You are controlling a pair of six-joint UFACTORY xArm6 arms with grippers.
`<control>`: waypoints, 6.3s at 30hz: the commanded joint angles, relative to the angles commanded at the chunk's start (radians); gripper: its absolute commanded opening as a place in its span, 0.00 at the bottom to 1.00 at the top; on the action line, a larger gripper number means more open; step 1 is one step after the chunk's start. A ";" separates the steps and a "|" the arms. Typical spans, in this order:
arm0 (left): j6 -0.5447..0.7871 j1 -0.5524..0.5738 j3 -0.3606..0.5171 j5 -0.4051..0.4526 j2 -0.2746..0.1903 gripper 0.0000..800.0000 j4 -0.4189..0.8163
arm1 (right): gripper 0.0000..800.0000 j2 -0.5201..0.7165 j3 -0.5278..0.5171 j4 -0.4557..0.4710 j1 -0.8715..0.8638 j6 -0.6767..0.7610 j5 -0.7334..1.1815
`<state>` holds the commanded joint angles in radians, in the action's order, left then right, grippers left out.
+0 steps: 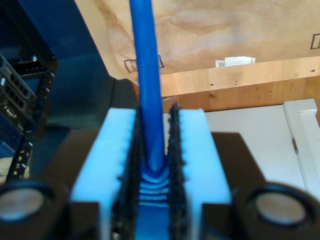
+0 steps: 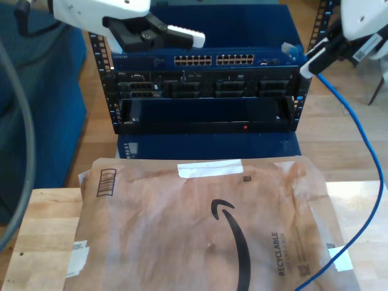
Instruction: Grab the cable and plug it in
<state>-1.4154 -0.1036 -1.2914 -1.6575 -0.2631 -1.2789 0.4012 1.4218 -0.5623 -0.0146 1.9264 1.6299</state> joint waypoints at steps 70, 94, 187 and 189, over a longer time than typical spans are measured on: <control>-0.051 0.150 -0.078 -0.003 0.069 0.99 0.009 | 0.00 -0.169 0.272 0.224 0.252 0.091 0.026; -0.083 0.155 -0.072 0.002 0.074 0.50 0.068 | 0.00 -0.170 0.265 0.226 0.265 0.091 0.041; -0.459 -0.121 -0.031 -0.520 0.311 0.00 -0.381 | 0.87 0.391 -0.428 0.149 0.534 -0.334 -0.908; -0.459 -0.120 -0.032 -0.523 0.311 0.00 -0.382 | 0.87 0.387 -0.439 0.149 0.540 -0.336 -0.937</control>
<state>-1.8742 -0.2232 -1.3236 -2.1807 0.0483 -1.6609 0.7879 0.9829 -0.4135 0.5255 1.5904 0.6924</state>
